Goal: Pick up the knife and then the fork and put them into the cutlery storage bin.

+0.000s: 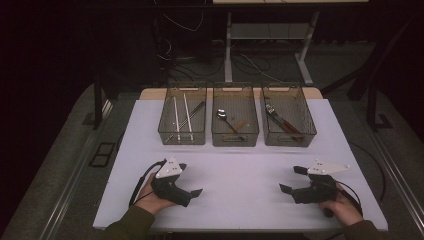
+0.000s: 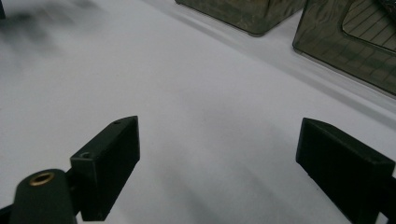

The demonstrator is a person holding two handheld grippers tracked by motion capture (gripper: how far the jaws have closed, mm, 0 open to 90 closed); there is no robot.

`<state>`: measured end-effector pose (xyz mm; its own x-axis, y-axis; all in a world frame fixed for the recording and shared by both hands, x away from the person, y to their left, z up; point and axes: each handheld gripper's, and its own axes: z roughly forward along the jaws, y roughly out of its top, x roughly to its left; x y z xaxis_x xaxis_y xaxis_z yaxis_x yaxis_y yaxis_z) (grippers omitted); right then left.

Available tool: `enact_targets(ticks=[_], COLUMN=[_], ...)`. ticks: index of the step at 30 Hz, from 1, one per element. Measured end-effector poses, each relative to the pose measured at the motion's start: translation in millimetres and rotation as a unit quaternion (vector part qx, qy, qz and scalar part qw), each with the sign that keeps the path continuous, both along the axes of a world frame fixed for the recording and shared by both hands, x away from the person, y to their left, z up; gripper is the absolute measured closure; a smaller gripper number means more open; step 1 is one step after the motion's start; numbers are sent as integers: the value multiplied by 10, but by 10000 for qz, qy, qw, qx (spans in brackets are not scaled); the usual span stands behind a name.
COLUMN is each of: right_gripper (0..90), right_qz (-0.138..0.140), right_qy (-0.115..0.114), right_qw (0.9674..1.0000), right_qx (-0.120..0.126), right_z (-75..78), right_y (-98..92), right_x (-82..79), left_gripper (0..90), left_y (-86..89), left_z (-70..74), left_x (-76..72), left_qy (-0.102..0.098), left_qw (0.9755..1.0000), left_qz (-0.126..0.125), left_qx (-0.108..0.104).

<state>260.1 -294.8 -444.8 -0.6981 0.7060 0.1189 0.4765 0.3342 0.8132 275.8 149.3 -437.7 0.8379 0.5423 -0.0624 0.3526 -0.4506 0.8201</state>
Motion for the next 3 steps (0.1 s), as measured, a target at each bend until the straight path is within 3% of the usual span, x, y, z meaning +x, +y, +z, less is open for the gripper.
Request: enact_targets(ticks=[3], right_gripper=[137], right_qz=[-7], right_qy=[-17], right_qw=[10000], right_qx=[7], right_z=[3], right_y=[2], right_x=[-1], left_gripper=[0], left_y=[-1], left_z=[1], left_x=[0], left_qy=[-1], left_qw=[10000], left_qz=[-2], left_qx=[-2])
